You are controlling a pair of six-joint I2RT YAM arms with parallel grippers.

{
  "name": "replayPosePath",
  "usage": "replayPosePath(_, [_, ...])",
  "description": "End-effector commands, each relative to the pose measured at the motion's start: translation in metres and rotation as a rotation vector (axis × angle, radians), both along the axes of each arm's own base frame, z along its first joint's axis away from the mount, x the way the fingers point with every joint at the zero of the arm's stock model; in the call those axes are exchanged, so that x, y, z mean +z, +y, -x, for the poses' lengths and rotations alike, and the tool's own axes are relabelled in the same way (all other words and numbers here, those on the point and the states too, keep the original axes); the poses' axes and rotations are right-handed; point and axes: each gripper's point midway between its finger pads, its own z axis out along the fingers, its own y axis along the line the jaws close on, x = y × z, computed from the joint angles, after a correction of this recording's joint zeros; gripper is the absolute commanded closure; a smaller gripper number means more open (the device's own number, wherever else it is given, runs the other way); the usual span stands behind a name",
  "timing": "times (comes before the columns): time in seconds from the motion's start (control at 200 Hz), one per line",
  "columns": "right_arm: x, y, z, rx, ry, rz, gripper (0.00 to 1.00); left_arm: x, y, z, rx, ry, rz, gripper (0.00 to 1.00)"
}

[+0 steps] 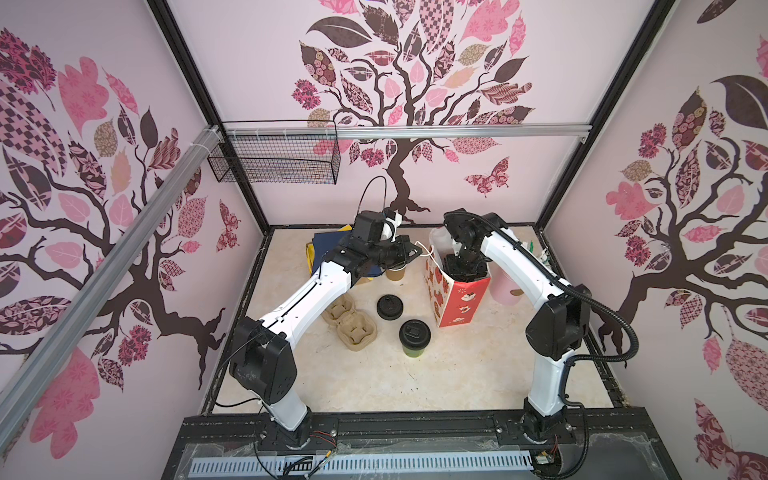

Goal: Pack the takeout coffee

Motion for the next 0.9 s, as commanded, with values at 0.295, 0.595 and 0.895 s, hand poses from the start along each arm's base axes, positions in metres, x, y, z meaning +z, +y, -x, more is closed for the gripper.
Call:
replayPosePath(0.295, [-0.033, -0.007, -0.004, -0.006, 0.048, 0.045, 0.34, 0.011, 0.002, 0.002, -0.008, -0.030, 0.006, 1.00])
replayPosePath(0.595, [-0.049, -0.006, -0.006, -0.006, 0.057, 0.047, 0.34, 0.009, 0.003, 0.004, -0.010, -0.026, 0.006, 1.00])
replayPosePath(0.895, [-0.068, -0.005, -0.008, 0.000, 0.082, 0.052, 0.34, 0.007, 0.003, 0.004, -0.011, -0.019, 0.004, 1.00])
